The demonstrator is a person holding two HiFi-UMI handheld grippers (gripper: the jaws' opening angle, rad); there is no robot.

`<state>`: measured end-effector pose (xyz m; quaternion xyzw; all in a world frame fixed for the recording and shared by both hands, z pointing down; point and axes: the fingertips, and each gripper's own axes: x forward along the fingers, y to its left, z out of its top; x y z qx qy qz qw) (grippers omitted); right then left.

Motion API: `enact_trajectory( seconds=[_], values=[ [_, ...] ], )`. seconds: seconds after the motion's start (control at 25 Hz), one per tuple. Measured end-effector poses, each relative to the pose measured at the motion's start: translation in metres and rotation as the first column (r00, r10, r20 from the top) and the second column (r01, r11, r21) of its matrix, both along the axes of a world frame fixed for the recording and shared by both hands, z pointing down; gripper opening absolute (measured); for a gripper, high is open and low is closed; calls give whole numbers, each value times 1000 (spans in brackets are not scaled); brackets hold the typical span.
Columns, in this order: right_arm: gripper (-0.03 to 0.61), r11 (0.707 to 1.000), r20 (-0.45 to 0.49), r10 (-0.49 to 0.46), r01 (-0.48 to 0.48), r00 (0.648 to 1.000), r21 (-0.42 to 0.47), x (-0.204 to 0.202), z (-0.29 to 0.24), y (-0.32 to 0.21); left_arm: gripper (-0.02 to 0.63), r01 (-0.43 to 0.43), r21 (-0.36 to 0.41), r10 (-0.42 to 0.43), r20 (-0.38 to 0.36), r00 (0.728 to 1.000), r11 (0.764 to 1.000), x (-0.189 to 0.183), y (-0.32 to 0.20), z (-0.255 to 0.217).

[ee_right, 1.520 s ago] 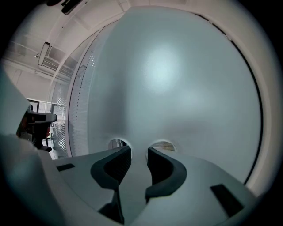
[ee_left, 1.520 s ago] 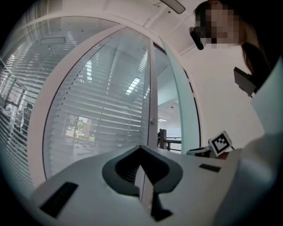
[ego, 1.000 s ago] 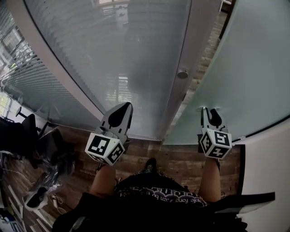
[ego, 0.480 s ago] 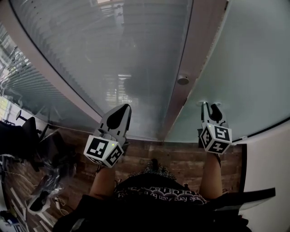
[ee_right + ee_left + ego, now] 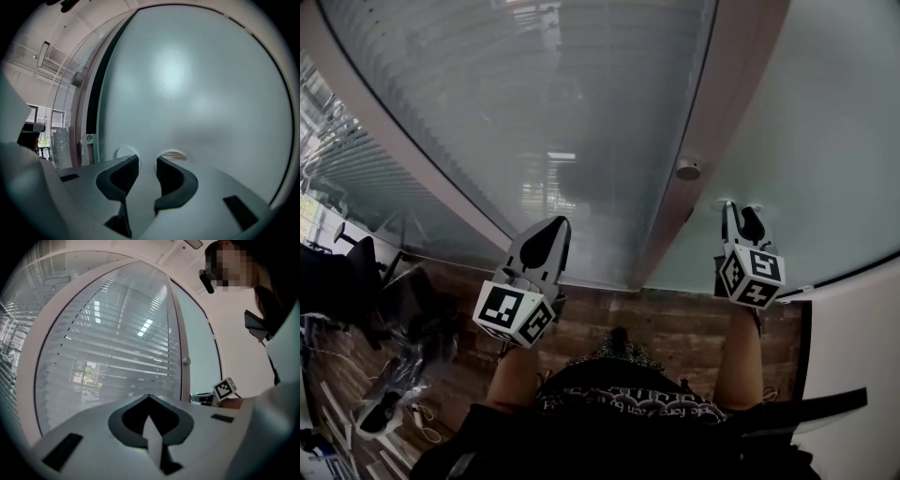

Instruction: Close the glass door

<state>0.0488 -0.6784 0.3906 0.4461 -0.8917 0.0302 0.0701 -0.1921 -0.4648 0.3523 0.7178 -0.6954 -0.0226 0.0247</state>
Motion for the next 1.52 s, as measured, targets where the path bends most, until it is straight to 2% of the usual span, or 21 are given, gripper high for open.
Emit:
enact_trajectory(
  seconds=[0.2,0.44,0.64,0.92,1.04,1.08,1.16,1.2,1.52],
  values=[
    [117,1000,5,5,-5,1000,8,0,0,2,2,12,-1,-12,-9,1000,1000,-5,1,1],
    [118,1000,8,5,-5,1000,24,-2,0,3,2,-14,9,14,2,1000,1000,2,-3,-3],
    [118,999,-25,2,-1,1000,52,4,-2,15,2,-31,10,31,0,1000,999,9,-4,-4],
    [118,998,50,4,-8,999,69,28,-22,49,2,-63,22,64,-3,998,998,20,-5,-8],
    [117,995,80,4,-12,997,103,35,-36,64,2,-68,28,69,-4,998,997,23,-6,-10],
    [110,993,88,7,-17,996,120,37,-42,69,2,-71,32,71,-3,997,997,25,-6,-11],
    [19,988,102,20,-35,995,149,42,-51,77,2,-82,39,82,2,997,996,29,-7,-14],
    [5,987,105,24,-40,994,157,43,-55,81,2,-88,42,88,5,996,995,30,-7,-16],
    [3,978,88,-27,8,996,207,40,-64,105,2,-108,39,109,-9,994,993,41,-10,-14]
  ],
)
